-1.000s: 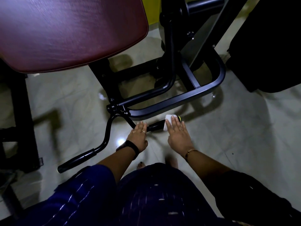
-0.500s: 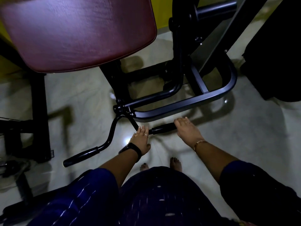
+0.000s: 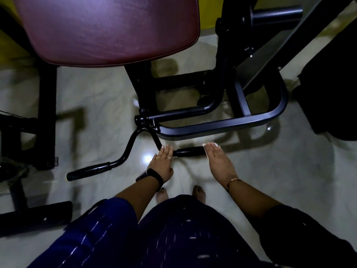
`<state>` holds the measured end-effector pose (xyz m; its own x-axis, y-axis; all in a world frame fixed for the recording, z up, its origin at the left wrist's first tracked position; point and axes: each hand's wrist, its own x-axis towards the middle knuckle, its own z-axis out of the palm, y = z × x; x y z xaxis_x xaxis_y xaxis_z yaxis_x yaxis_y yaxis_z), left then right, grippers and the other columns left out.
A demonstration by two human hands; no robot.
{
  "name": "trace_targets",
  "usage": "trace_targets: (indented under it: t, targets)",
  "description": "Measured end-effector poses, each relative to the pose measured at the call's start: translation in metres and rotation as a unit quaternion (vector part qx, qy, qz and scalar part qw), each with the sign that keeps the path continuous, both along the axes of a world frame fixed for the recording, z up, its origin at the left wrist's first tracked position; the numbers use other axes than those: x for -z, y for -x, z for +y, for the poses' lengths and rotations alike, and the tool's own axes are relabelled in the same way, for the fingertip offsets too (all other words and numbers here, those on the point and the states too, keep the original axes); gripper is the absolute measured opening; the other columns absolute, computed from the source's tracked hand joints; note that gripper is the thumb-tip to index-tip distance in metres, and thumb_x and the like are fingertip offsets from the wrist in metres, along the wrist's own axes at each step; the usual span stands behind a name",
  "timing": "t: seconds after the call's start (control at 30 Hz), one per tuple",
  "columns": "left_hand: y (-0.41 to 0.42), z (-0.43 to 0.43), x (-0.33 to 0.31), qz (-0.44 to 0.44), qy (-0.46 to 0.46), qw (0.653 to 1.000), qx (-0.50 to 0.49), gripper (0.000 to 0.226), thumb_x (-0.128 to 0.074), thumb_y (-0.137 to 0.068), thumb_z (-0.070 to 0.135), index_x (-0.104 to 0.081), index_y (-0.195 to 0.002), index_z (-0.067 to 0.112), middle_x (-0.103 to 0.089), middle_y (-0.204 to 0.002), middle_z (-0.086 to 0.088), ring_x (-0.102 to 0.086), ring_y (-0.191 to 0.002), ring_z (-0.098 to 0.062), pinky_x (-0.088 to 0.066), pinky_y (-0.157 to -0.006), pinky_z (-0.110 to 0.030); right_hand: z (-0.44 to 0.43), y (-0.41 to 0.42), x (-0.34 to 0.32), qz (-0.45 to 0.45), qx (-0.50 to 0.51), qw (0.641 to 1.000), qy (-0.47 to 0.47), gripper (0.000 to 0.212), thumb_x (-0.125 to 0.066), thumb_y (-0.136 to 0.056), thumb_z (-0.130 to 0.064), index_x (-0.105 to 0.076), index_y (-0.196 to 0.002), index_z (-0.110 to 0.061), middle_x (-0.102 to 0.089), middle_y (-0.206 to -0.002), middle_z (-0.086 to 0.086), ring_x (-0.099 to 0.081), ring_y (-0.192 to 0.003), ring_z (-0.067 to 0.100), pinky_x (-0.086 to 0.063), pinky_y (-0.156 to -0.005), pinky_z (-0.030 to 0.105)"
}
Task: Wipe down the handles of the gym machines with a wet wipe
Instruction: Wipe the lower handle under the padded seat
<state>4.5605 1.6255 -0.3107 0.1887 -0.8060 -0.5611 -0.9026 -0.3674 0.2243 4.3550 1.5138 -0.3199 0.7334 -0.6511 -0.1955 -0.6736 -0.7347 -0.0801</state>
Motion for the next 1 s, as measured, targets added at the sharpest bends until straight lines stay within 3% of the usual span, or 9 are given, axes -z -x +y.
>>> trace_targets:
  t: [0.1,0.2,0.37,0.43,0.53,0.63,0.77,0.87,1.0]
  targets:
    - [-0.002,0.001,0.001,0.013,0.008,1.000,-0.004,0.081,-0.048,-0.094,0.018,0.005,-0.155,0.012,0.007,-0.164,-0.005,0.007,-0.150,-0.021,-0.014,-0.121,-0.037,-0.013,-0.028,-0.013,0.007,0.036,0.999,-0.005,0.043,-0.044,-0.070,0.012,-0.062,-0.108,0.005,-0.067,-0.103,0.024,-0.065,-0.098,0.038,-0.031,-0.110,0.048]
    - [-0.001,0.001,0.006,0.005,0.005,1.000,-0.008,0.082,-0.048,-0.095,0.020,0.006,-0.155,0.013,0.008,-0.164,-0.005,0.007,-0.150,-0.022,-0.016,-0.121,-0.038,-0.004,-0.068,-0.027,0.052,-0.010,0.998,-0.042,0.036,-0.043,-0.086,0.000,-0.055,-0.119,-0.003,-0.063,-0.115,0.018,-0.058,-0.109,0.033,-0.031,-0.108,0.039]
    - [0.001,0.001,0.010,-0.007,0.012,1.000,-0.018,0.081,-0.048,-0.095,0.021,0.007,-0.155,0.014,0.008,-0.163,-0.005,0.007,-0.150,-0.022,-0.015,-0.120,-0.037,0.030,-0.076,-0.008,0.015,-0.109,0.991,-0.071,0.054,-0.036,-0.078,0.000,-0.059,-0.128,-0.002,-0.060,-0.129,0.016,-0.055,-0.123,0.029,-0.033,-0.110,0.039]
    - [0.002,0.001,0.009,-0.008,0.012,1.000,-0.025,0.081,-0.048,-0.096,0.020,0.006,-0.155,0.015,0.008,-0.164,-0.005,0.006,-0.150,-0.021,-0.013,-0.121,-0.037,0.028,-0.052,-0.007,0.065,-0.136,0.983,-0.102,0.068,-0.030,-0.074,-0.002,-0.047,-0.140,-0.007,-0.051,-0.141,0.008,-0.047,-0.132,0.023,-0.028,-0.116,0.038]
    - [0.004,0.001,0.008,-0.005,0.010,0.999,-0.034,0.082,-0.048,-0.094,0.018,0.006,-0.155,0.014,0.009,-0.164,-0.004,0.007,-0.151,-0.021,-0.013,-0.121,-0.037,0.012,-0.005,-0.008,0.081,-0.168,0.980,-0.073,0.092,-0.044,-0.068,0.001,-0.013,-0.153,-0.013,-0.030,-0.156,0.004,-0.023,-0.144,0.018,-0.008,-0.117,0.041]
    - [0.005,0.001,0.006,0.001,0.011,0.999,-0.044,0.084,-0.048,-0.092,0.016,0.007,-0.155,0.014,0.009,-0.163,-0.005,0.007,-0.150,-0.021,-0.014,-0.121,-0.037,0.000,0.002,-0.011,0.078,-0.145,0.984,-0.076,0.088,-0.059,-0.077,-0.011,-0.013,-0.153,-0.010,-0.023,-0.158,0.006,-0.016,-0.147,0.021,-0.009,-0.117,0.042]
    - [0.009,0.002,0.005,0.000,0.012,0.998,-0.056,0.084,-0.048,-0.092,0.015,0.008,-0.155,0.013,0.010,-0.163,-0.005,0.009,-0.150,-0.021,-0.015,-0.121,-0.036,0.003,-0.041,-0.013,0.050,-0.078,0.991,-0.092,0.060,-0.028,-0.102,-0.031,-0.008,-0.154,-0.008,-0.002,-0.161,0.008,0.002,-0.149,0.021,0.017,-0.114,0.033]
    - [0.010,0.002,0.006,-0.002,0.008,0.998,-0.061,0.082,-0.046,-0.094,0.015,0.009,-0.155,0.013,0.012,-0.163,-0.005,0.010,-0.150,-0.021,-0.013,-0.121,-0.035,0.011,-0.069,-0.011,0.054,-0.126,0.985,-0.107,0.055,-0.018,-0.102,-0.031,-0.025,-0.151,-0.007,-0.021,-0.158,0.011,-0.014,-0.148,0.022,0.006,-0.116,0.036]
    - [0.011,0.001,0.003,0.003,0.012,0.998,-0.069,0.079,-0.044,-0.096,0.015,0.008,-0.155,0.013,0.011,-0.163,-0.006,0.010,-0.150,-0.020,-0.013,-0.119,-0.032,0.003,-0.051,-0.001,0.039,-0.203,0.977,-0.058,0.054,-0.029,-0.090,-0.016,-0.050,-0.139,-0.010,-0.052,-0.141,0.008,-0.048,-0.132,0.022,-0.027,-0.109,0.044]
